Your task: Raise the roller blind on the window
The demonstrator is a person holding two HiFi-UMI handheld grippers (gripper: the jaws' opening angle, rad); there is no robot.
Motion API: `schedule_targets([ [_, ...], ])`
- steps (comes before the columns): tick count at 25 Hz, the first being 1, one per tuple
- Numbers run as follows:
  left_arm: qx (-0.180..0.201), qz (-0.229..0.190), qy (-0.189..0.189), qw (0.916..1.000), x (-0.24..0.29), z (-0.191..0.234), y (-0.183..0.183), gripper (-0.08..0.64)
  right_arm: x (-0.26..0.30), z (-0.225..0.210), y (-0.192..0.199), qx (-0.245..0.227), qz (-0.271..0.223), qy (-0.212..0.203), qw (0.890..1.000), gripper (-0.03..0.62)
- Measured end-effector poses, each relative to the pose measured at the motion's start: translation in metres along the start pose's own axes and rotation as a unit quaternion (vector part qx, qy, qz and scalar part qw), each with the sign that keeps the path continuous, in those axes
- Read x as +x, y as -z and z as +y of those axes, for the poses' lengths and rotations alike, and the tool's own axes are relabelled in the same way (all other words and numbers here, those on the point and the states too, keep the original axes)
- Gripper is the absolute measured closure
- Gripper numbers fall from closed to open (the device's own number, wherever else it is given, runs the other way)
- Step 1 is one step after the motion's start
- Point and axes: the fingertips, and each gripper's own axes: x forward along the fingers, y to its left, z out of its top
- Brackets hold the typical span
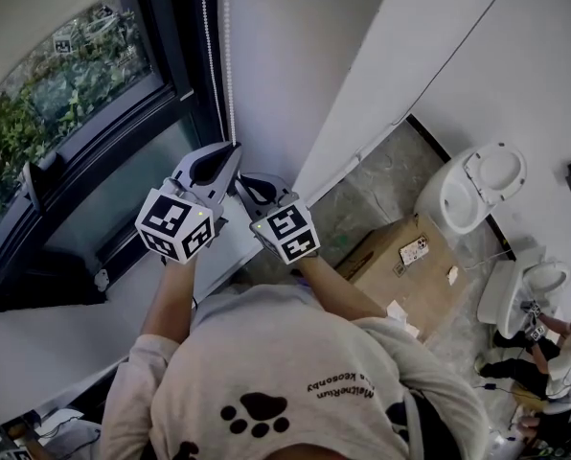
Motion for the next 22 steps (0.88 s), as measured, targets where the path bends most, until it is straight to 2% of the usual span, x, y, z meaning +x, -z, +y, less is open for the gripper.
schedule_targets([
  [8,-0.020,0.014,-0.005,0.9997,-0.003,0.004,0.032,0.552,0.005,0.004,0.031,0.012,0.031,-0.006,0.999,0.580],
  [14,-0.022,0.013,-0.005,0.9997,-0.002,0.002,0.037,0.552,-0.001,0.007,0.032,-0.004,0.047,-0.014,0.999,0.575],
  [17,-0.024,0.009,-0.005,0.9996,-0.002,0.003,0.037,0.552,-0.014,0.004,0.002,-0.003,0.021,-0.010,1.000,0.488],
  [22,-0.026,0.007,-0.002,0.9996,0.000,0.002,0.037,0.552,-0.053,-0.012,-0.071,0.013,-0.050,0.006,0.999,0.486],
])
